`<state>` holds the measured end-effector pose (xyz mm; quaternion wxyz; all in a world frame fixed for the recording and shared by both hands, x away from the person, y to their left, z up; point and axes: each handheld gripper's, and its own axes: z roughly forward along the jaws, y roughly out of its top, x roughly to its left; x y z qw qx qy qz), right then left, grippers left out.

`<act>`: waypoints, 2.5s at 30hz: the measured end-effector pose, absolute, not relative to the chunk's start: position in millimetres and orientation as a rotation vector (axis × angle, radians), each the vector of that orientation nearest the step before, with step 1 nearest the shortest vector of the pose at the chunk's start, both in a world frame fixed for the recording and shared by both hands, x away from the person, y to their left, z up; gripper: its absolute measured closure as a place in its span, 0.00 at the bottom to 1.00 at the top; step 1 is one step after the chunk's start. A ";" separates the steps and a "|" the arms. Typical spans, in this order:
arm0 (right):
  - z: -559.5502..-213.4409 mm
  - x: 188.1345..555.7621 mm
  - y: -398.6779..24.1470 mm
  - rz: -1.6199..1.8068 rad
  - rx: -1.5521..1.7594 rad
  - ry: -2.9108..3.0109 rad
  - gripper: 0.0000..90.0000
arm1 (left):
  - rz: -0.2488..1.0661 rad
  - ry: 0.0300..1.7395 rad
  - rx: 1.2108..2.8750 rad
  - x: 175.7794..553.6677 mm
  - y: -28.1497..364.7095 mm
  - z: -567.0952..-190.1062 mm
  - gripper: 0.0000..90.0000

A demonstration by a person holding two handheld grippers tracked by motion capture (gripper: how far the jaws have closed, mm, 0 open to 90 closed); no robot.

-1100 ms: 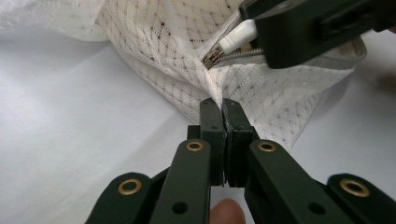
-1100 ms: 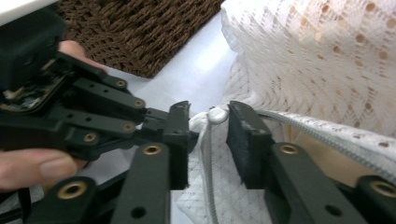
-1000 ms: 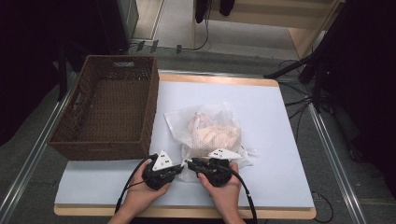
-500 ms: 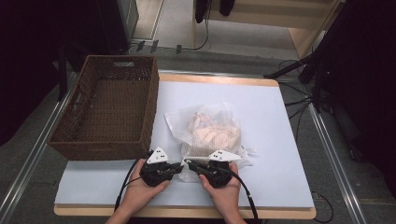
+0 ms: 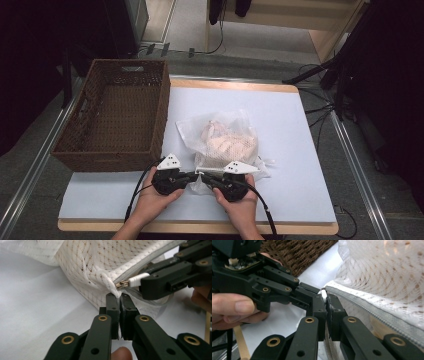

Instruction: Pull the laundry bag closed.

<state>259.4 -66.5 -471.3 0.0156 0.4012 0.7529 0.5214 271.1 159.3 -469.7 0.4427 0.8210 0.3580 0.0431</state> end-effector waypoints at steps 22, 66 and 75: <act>-469.7 262.1 -63.4 1.638 1.299 2.339 0.96 | 0.185 0.863 2.066 263.6 157.3 -470.6 0.99; -468.3 241.1 -110.4 1.495 1.240 2.261 0.97 | 0.198 0.926 2.002 259.8 164.1 -471.9 1.00; -471.5 237.8 -137.1 1.493 1.247 2.250 0.97 | 0.202 0.929 2.009 259.8 163.7 -472.1 1.00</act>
